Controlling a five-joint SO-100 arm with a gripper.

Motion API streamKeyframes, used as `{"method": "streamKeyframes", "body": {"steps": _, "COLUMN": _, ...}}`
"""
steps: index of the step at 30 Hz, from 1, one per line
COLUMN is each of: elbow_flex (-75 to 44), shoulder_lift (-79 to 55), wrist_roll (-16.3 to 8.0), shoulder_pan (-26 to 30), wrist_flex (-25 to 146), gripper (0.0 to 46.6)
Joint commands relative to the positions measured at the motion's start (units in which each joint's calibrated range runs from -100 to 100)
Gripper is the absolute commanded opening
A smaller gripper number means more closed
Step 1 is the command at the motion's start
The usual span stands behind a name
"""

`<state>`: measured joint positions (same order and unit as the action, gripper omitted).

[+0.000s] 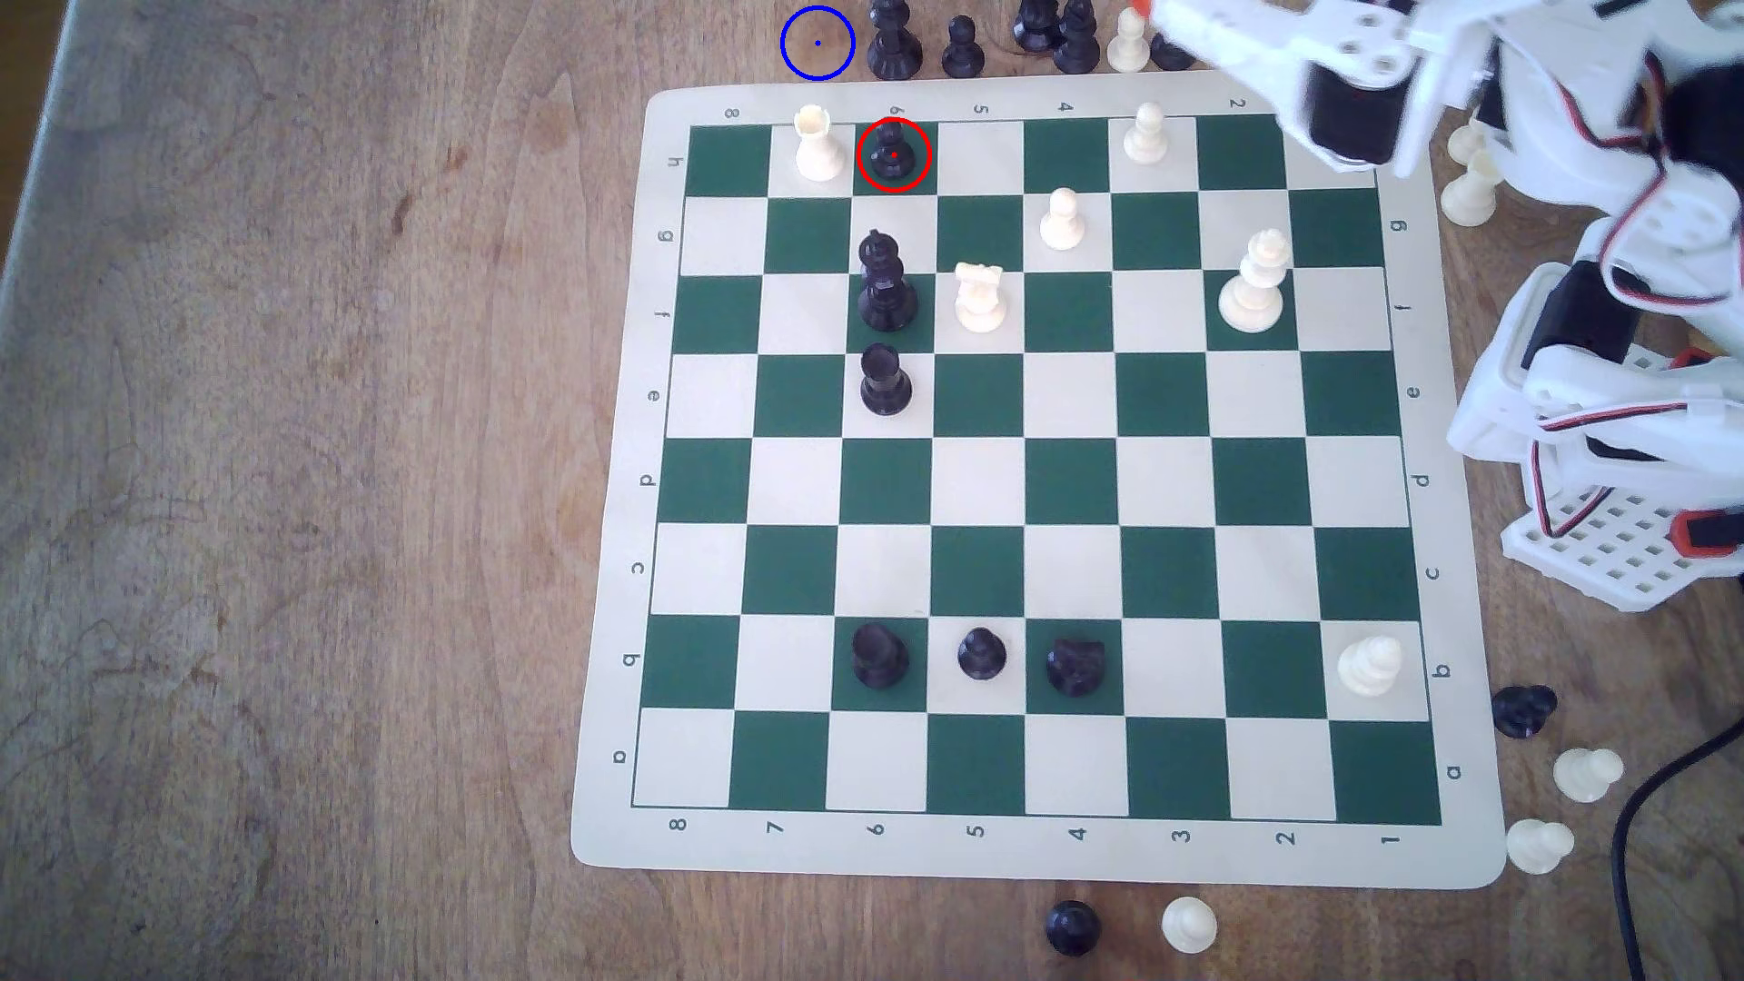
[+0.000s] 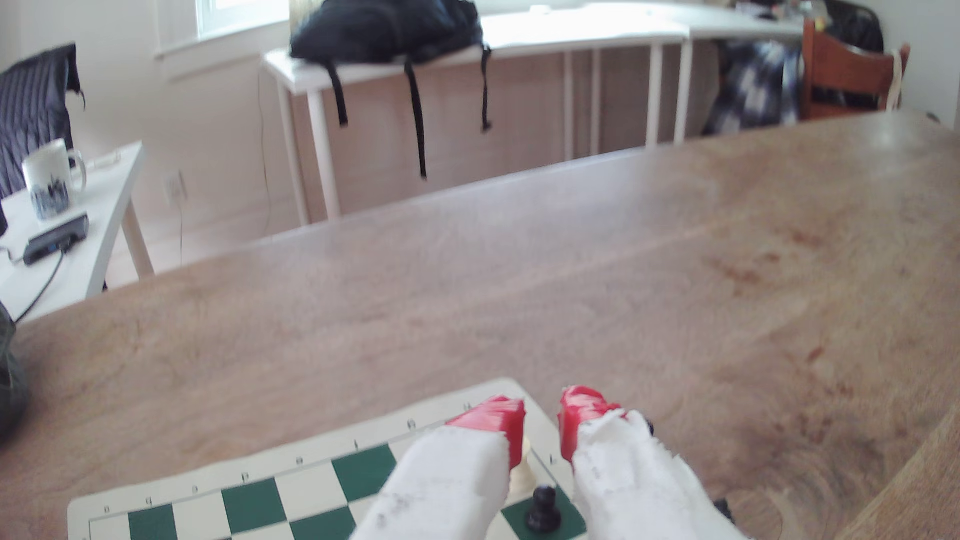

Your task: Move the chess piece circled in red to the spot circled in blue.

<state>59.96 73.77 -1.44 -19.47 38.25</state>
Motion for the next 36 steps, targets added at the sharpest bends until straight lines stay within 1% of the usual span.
{"method": "streamKeyframes", "body": {"steps": 1, "elbow_flex": -14.72, "shoulder_lift": -12.23, "wrist_roll": -0.59, "shoulder_pan": -0.12, "wrist_flex": 9.09, "gripper": 4.6}}
{"method": "streamKeyframes", "body": {"steps": 2, "elbow_flex": -17.08, "shoulder_lift": -14.95, "wrist_roll": -0.93, "shoulder_pan": 0.11, "wrist_flex": 10.65, "gripper": 4.6}}
{"method": "streamKeyframes", "body": {"steps": 3, "elbow_flex": -21.80, "shoulder_lift": -20.38, "wrist_roll": -2.00, "shoulder_pan": 0.42, "wrist_flex": 12.61, "gripper": 4.6}}
{"method": "streamKeyframes", "body": {"steps": 5, "elbow_flex": -29.32, "shoulder_lift": -27.42, "wrist_roll": -3.22, "shoulder_pan": 0.66, "wrist_flex": 16.13, "gripper": 4.7}}
{"method": "streamKeyframes", "body": {"steps": 8, "elbow_flex": -42.01, "shoulder_lift": -38.46, "wrist_roll": -4.64, "shoulder_pan": 0.66, "wrist_flex": 20.97, "gripper": 5.3}}
{"method": "streamKeyframes", "body": {"steps": 11, "elbow_flex": -46.73, "shoulder_lift": -43.38, "wrist_roll": -5.23, "shoulder_pan": 1.60, "wrist_flex": 20.97, "gripper": 5.6}}
{"method": "streamKeyframes", "body": {"steps": 12, "elbow_flex": -49.36, "shoulder_lift": -46.95, "wrist_roll": -5.37, "shoulder_pan": 2.38, "wrist_flex": 20.31, "gripper": 5.7}}
{"method": "streamKeyframes", "body": {"steps": 16, "elbow_flex": -55.79, "shoulder_lift": -55.61, "wrist_roll": -5.52, "shoulder_pan": 3.32, "wrist_flex": 20.80, "gripper": 5.7}}
{"method": "streamKeyframes", "body": {"steps": 17, "elbow_flex": -57.15, "shoulder_lift": -58.92, "wrist_roll": -5.37, "shoulder_pan": 3.24, "wrist_flex": 20.56, "gripper": 8.1}}
{"method": "streamKeyframes", "body": {"steps": 20, "elbow_flex": -58.33, "shoulder_lift": -62.48, "wrist_roll": -4.79, "shoulder_pan": 2.93, "wrist_flex": 20.15, "gripper": 9.8}}
{"method": "streamKeyframes", "body": {"steps": 23, "elbow_flex": -59.78, "shoulder_lift": -66.05, "wrist_roll": -4.05, "shoulder_pan": 1.67, "wrist_flex": 20.07, "gripper": 10.3}}
{"method": "streamKeyframes", "body": {"steps": 25, "elbow_flex": -59.78, "shoulder_lift": -68.17, "wrist_roll": -3.86, "shoulder_pan": 1.13, "wrist_flex": 19.90, "gripper": 12.7}}
{"method": "streamKeyframes", "body": {"steps": 27, "elbow_flex": -59.78, "shoulder_lift": -69.36, "wrist_roll": -3.76, "shoulder_pan": 0.74, "wrist_flex": 19.66, "gripper": 13.9}}
{"method": "streamKeyframes", "body": {"steps": 30, "elbow_flex": -59.78, "shoulder_lift": -70.89, "wrist_roll": -3.76, "shoulder_pan": 0.03, "wrist_flex": 18.84, "gripper": 12.0}}
{"method": "streamKeyframes", "body": {"steps": 33, "elbow_flex": -59.51, "shoulder_lift": -72.33, "wrist_roll": -3.32, "shoulder_pan": -0.75, "wrist_flex": 18.10, "gripper": 14.5}}
{"method": "streamKeyframes", "body": {"steps": 34, "elbow_flex": -59.51, "shoulder_lift": -73.35, "wrist_roll": -3.13, "shoulder_pan": -1.22, "wrist_flex": 17.53, "gripper": 16.0}}
{"method": "streamKeyframes", "body": {"steps": 36, "elbow_flex": -59.87, "shoulder_lift": -74.28, "wrist_roll": -2.74, "shoulder_pan": -1.45, "wrist_flex": 17.45, "gripper": 16.8}}
